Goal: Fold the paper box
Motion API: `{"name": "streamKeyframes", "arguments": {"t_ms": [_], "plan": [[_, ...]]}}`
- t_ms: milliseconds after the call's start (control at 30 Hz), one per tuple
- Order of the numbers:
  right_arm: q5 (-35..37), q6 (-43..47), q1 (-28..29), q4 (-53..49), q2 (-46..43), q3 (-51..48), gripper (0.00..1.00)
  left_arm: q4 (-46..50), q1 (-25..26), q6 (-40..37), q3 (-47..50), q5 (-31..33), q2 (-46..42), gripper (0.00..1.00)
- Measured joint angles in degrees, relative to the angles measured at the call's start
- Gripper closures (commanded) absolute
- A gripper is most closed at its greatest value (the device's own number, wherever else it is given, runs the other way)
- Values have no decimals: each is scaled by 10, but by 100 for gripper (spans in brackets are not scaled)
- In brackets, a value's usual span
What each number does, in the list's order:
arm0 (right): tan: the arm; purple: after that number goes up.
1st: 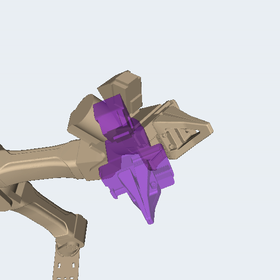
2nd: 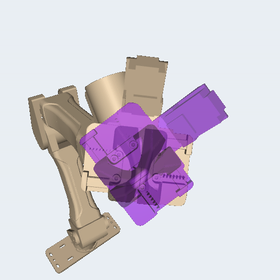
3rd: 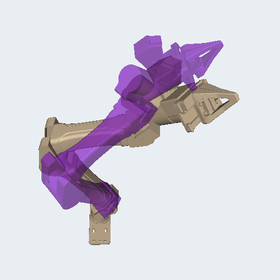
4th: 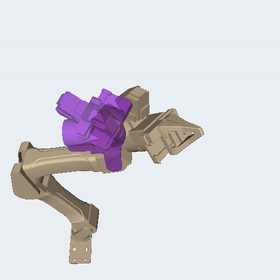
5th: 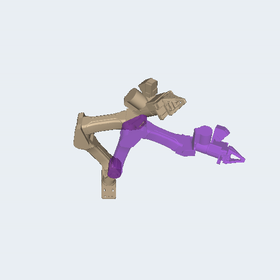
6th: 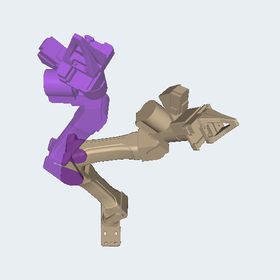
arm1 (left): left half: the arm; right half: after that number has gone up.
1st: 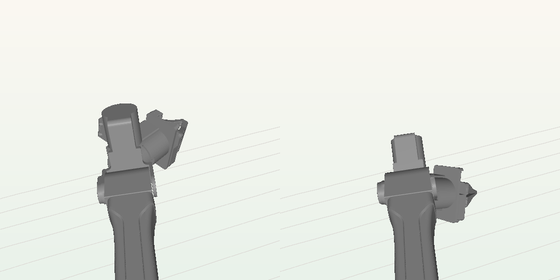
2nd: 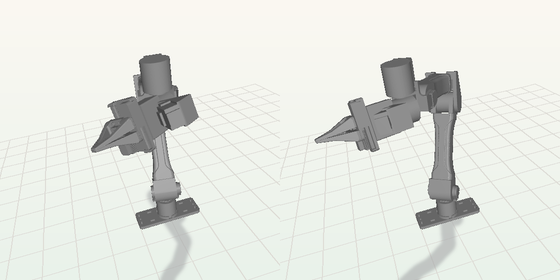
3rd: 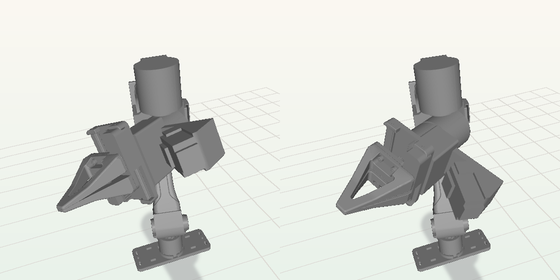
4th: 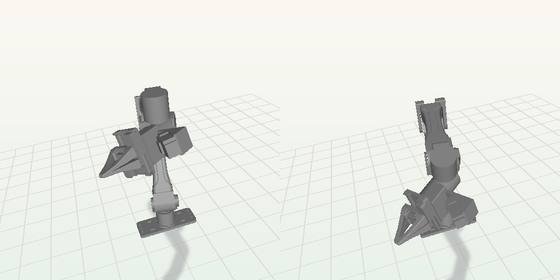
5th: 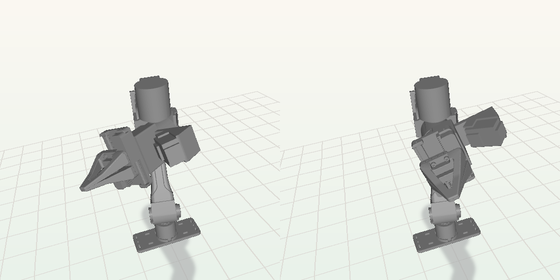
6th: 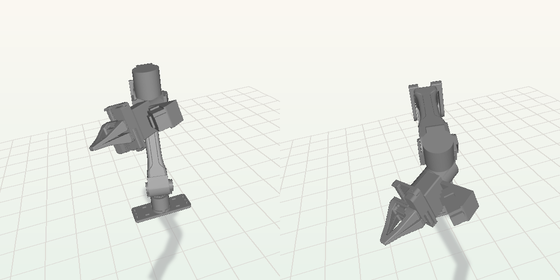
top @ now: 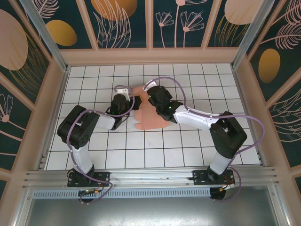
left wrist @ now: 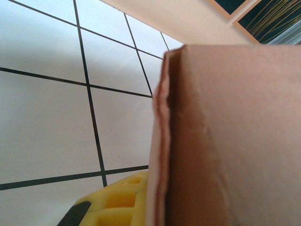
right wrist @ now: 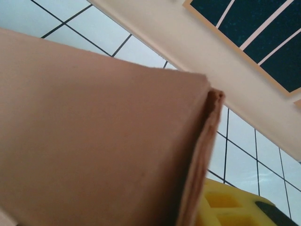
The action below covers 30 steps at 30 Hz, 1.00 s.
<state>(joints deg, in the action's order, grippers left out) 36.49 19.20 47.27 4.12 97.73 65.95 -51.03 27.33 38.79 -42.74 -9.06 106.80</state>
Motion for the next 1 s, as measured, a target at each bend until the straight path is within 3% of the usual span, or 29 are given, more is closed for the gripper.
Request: {"name": "streamKeyframes", "arguments": {"t_ms": [100,233,333,367,400,433,467,600,633,667,700,767,1000], "plan": [[13,0,3,0,2,1,99,2,0,0,0,2,0,100],[39,4,7,15,8,3,100,1,0,0,0,1,0,100],[58,11,15,25,11,3,74,-2,0,0,0,2,0,100],[64,17,16,28,12,3,73,-4,0,0,0,3,0,100],[71,19,17,31,14,3,75,-5,0,0,0,3,0,100],[76,19,18,34,15,3,82,-6,0,0,0,3,0,100],[80,20,19,36,16,3,100,-6,0,0,0,3,0,100],[88,24,19,46,16,3,100,-9,0,2,0,4,0,100],[87,25,19,47,16,3,95,-9,0,2,0,5,0,100],[87,25,20,47,16,2,78,-9,0,3,0,6,0,100],[85,22,20,47,16,2,67,-9,0,3,0,7,0,100],[70,16,20,47,12,-4,53,-9,0,3,-1,7,0,100],[-41,-15,20,43,-50,-47,30,-6,2,3,-10,5,0,100]]}}
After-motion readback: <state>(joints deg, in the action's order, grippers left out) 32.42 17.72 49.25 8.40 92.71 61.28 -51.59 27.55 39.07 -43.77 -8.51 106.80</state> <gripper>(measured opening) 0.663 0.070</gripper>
